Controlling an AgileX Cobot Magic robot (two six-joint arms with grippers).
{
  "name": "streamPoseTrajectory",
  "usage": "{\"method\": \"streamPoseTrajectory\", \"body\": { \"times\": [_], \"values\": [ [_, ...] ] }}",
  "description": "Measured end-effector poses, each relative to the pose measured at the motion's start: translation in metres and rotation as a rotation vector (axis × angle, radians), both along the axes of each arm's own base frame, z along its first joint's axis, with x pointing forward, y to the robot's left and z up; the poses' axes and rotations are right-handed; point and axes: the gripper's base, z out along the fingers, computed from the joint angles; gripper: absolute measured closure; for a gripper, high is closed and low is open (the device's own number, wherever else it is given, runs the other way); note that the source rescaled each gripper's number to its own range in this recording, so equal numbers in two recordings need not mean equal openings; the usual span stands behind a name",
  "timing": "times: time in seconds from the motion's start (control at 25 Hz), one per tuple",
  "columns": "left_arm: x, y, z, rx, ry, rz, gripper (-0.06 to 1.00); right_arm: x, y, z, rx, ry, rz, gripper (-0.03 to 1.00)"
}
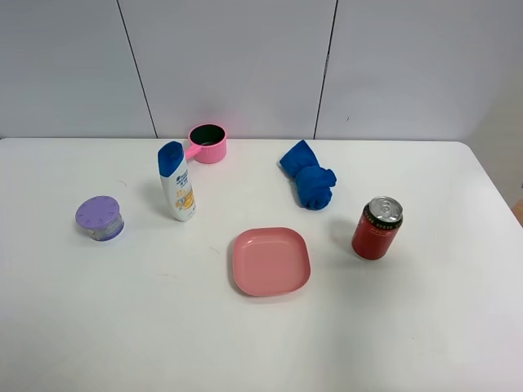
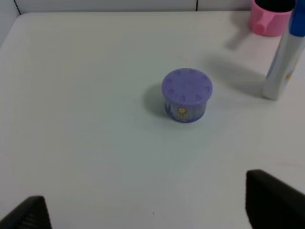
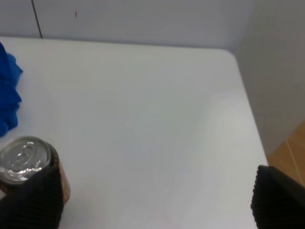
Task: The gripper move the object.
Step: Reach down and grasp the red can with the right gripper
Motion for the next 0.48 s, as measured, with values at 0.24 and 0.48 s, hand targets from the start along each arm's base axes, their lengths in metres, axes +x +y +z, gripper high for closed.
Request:
{"method": "streamPoseTrajectory", "body": {
  "times": [0.24,0.48],
  "values": [
    [0.000,0.000,0.000,0.000,0.000,0.000,-0.06,0.058,-0.001,-0.039,0.026,0.203,0.021,0.24],
    [0.000,0.000,0.000,-0.001,0.000,0.000,-0.06,0.082,0.019,-0.073,-0.044,0.381,0.198,0.24]
  ]
}}
